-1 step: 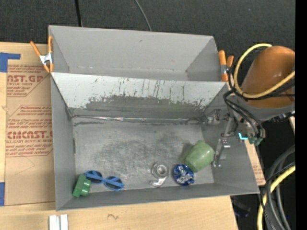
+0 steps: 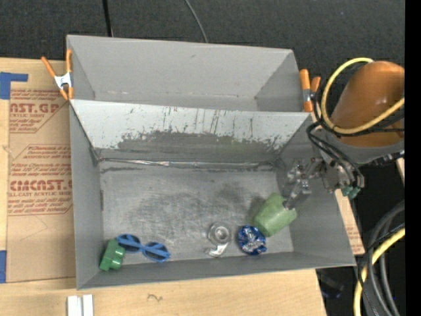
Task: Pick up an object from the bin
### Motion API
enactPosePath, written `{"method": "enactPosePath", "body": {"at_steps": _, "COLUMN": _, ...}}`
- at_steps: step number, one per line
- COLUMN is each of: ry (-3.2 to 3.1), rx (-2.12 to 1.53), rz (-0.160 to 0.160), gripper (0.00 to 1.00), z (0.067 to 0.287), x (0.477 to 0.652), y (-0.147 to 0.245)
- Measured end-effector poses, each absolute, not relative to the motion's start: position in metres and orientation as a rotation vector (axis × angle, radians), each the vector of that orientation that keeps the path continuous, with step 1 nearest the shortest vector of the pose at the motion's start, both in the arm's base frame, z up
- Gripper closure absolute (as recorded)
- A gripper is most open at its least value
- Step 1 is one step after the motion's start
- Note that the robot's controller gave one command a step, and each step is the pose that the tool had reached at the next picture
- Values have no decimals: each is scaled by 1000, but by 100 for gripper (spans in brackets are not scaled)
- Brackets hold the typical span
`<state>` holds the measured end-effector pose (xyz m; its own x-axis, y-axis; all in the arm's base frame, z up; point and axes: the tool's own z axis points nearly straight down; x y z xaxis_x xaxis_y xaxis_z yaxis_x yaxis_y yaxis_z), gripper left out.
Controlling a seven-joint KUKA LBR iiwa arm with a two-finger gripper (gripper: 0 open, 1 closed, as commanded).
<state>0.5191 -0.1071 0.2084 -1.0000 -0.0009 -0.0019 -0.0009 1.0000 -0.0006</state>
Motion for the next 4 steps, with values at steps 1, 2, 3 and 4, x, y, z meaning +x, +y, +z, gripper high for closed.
{"method": "enactPosePath", "body": {"at_steps": 1, "ry": 3140, "rx": -2, "rz": -1, "gripper": 0, "z": 208, "x": 519, "y": -107}}
{"method": "enactPosePath", "body": {"at_steps": 2, "ry": 3116, "rx": -319, "rz": 0, "gripper": 0, "z": 69, "x": 508, "y": -90}}
{"method": "enactPosePath", "body": {"at_steps": 3, "ry": 3115, "rx": -320, "rz": 1, "gripper": 100, "z": 72, "x": 509, "y": -89}}
{"method": "enactPosePath", "body": {"at_steps": 4, "ry": 3116, "rx": -324, "rz": -2, "gripper": 100, "z": 226, "x": 492, "y": -55}}
